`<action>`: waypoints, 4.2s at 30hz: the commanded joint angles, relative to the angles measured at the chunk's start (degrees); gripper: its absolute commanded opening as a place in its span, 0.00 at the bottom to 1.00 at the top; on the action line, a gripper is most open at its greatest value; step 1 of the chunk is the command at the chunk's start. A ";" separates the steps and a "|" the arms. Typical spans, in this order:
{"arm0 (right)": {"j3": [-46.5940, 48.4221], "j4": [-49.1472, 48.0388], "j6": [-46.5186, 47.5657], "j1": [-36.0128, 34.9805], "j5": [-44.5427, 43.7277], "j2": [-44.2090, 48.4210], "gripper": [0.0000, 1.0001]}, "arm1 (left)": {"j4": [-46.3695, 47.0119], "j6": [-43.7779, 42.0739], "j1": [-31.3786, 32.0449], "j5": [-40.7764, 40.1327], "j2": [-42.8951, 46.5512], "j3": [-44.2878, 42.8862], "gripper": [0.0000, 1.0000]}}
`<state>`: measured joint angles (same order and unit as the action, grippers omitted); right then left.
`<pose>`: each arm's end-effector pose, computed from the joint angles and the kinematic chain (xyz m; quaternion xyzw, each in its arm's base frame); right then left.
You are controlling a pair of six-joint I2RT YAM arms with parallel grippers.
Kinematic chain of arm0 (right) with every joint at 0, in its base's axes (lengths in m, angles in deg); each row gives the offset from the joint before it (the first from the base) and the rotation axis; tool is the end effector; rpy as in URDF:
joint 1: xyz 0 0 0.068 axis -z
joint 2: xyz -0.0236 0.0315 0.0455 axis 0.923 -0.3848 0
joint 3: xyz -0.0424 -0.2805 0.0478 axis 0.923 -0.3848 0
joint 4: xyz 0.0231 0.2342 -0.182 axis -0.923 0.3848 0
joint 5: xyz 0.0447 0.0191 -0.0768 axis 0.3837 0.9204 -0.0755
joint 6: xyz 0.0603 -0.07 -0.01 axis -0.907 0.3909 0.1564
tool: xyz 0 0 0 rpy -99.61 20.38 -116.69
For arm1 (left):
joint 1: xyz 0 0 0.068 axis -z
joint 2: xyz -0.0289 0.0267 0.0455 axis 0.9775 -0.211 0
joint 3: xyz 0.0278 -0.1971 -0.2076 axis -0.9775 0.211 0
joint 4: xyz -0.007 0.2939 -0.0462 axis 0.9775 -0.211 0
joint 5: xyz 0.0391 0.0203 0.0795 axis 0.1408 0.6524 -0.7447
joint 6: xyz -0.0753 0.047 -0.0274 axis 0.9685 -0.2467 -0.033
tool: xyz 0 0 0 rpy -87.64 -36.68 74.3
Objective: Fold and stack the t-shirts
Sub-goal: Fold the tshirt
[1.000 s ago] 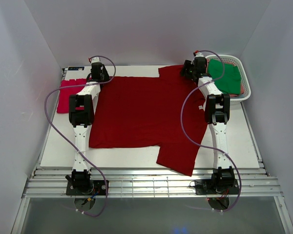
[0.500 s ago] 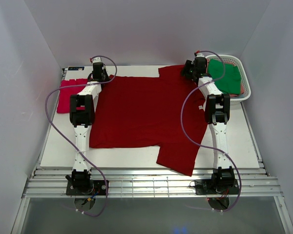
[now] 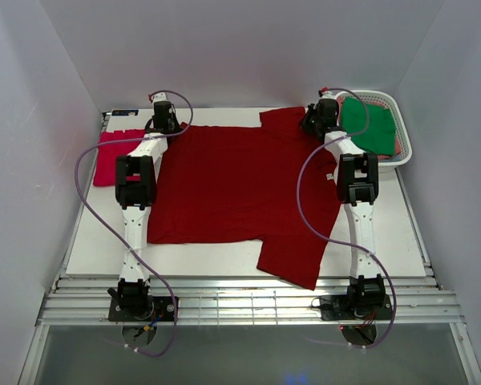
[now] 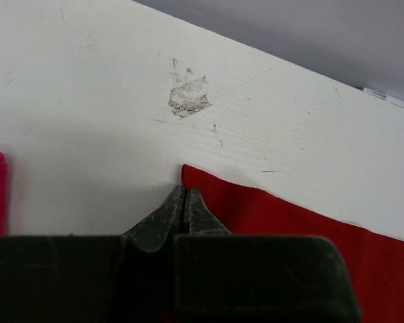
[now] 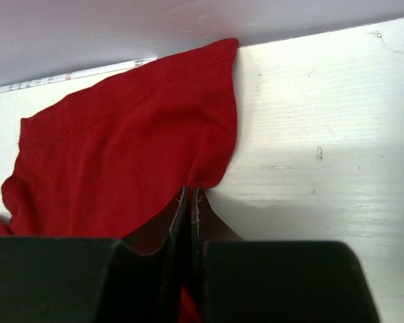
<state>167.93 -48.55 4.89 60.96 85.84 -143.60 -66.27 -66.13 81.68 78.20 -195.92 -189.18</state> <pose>0.6912 0.0847 0.1077 0.0749 0.8225 0.1634 0.5396 0.6684 -0.0320 0.1015 -0.1505 0.8560 -0.0292 0.4937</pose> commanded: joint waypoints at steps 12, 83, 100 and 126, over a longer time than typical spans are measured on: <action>-9.42 -4.09 5.02 -0.97 2.87 16.76 0.08 | -1.32 0.86 -1.13 -0.61 6.12 -2.78 0.00; -68.85 12.70 15.04 -6.07 -11.63 66.70 0.47 | -1.33 6.74 -2.36 -16.07 47.51 52.94 0.39; -42.73 21.93 15.75 -5.89 -15.41 42.53 0.46 | -12.66 10.87 -2.28 2.55 28.89 32.02 0.05; -53.28 23.60 15.39 -5.89 -15.32 50.34 0.11 | -13.36 11.84 -2.10 5.46 29.33 38.88 0.01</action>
<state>114.75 -24.07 19.36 55.14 71.67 -98.64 -76.71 -53.61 79.43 82.37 -168.47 -152.03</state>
